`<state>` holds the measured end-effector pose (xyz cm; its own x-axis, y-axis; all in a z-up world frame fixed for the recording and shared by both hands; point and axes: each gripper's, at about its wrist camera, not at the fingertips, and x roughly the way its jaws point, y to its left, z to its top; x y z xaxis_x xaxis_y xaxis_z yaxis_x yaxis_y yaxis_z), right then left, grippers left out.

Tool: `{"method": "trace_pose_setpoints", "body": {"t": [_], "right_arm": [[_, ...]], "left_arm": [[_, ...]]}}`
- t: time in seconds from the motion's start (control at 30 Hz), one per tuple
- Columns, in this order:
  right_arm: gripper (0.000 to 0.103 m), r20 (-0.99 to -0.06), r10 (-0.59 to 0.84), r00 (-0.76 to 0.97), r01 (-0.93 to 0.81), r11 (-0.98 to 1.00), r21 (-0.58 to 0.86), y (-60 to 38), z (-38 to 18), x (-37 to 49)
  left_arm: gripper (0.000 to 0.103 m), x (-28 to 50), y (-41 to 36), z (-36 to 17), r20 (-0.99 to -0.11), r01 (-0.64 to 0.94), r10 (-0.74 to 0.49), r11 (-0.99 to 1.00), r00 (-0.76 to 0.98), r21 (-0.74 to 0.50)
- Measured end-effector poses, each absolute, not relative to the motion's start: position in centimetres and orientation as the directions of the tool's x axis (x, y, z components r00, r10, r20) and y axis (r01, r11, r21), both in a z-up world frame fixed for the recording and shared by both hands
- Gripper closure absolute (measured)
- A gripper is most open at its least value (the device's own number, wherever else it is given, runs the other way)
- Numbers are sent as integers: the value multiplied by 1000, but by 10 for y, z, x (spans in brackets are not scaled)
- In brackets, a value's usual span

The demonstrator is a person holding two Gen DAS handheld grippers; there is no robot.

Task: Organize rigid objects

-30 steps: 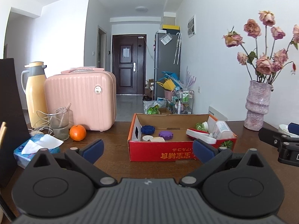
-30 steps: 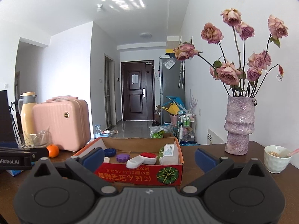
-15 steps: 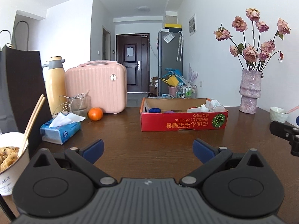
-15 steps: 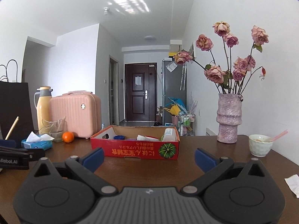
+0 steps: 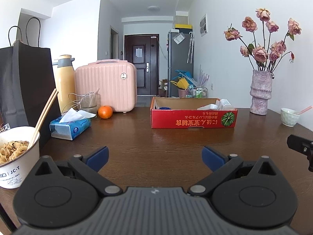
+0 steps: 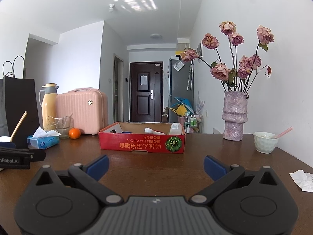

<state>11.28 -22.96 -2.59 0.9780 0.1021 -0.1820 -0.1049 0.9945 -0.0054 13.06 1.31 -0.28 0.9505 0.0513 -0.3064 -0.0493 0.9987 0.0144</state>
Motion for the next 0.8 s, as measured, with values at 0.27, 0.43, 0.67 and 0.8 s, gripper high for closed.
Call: {"method": "trace_pose_setpoints", "body": {"t": [0.27,0.43,0.67,0.8], "right_arm": [[0,-175,105,979,-108,994,-6,-229,-24,110],[0,-172,108,979,-109,994,1,-229,-24,108],[0,-174,106,979,-107,994,2,-230,-25,108],[0,-174,106,979,-107,994,2,-230,-25,108]], "left_arm": [[0,126,13,-1,-298,-51,52,999,953,12],[0,125,13,-2,-299,-52,53,999,953,13],[0,125,13,-1,-297,-49,50,999,954,11],[0,125,13,-2,-297,-49,50,999,953,11]]}}
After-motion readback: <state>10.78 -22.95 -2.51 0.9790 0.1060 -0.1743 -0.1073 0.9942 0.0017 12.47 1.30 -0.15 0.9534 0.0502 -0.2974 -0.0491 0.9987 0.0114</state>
